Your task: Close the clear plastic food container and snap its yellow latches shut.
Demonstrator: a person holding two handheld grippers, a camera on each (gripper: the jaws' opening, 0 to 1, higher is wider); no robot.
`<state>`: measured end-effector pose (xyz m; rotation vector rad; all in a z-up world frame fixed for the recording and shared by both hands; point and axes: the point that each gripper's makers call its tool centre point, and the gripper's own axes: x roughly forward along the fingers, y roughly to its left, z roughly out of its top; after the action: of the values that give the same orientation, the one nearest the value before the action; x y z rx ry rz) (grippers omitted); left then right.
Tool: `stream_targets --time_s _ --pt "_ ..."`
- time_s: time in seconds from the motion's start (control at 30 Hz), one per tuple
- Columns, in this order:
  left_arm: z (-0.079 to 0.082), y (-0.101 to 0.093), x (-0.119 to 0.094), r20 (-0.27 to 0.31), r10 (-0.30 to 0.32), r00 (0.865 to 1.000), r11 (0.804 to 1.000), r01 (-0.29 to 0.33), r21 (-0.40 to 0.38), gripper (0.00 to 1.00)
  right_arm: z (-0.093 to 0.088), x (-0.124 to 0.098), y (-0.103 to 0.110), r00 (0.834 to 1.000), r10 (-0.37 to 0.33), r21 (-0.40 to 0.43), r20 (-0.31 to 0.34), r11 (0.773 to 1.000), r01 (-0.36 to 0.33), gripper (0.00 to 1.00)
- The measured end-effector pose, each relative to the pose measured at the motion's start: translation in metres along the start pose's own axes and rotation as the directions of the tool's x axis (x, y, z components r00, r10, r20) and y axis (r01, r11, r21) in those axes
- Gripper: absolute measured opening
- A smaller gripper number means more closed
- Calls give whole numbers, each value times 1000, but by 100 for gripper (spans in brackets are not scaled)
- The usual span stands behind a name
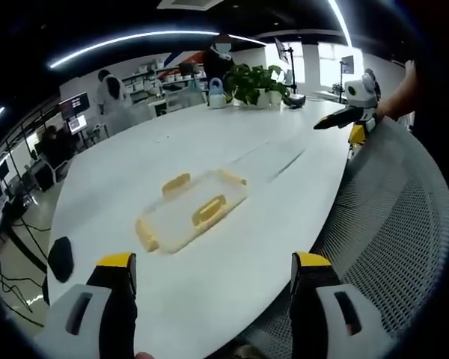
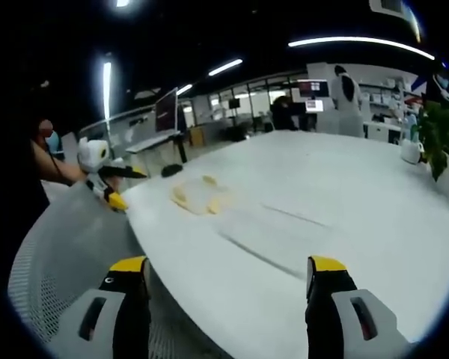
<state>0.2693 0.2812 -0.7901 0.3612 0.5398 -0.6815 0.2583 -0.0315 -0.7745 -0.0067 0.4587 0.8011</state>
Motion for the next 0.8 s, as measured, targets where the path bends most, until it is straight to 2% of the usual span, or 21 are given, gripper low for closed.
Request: stream_targets --time_s 0.03,0.1,0.37,0.57,0.8 --pt "1 0 1 2 -2 1000 1000 2 -2 86 0 0 0 1000 2 -2 -3 1000 -2 87" --pt "2 -2 2 8 -9 1000 1000 9 -3 86 -3 0 5 999 28 -68 -34 997 -31 87" --pt "9 -4 2 25 -20 999 1000 21 -9 86 11 3 4 1000 15 -56 -1 998 -15 86" --pt "12 -4 -1 36 -24 999 1000 24 -8 86 31 13 9 999 16 -49 39 999 -14 85" --pt "10 -3 0 29 -36 999 999 36 -6 85 47 23 14 998 32 -62 55 998 -28 84"
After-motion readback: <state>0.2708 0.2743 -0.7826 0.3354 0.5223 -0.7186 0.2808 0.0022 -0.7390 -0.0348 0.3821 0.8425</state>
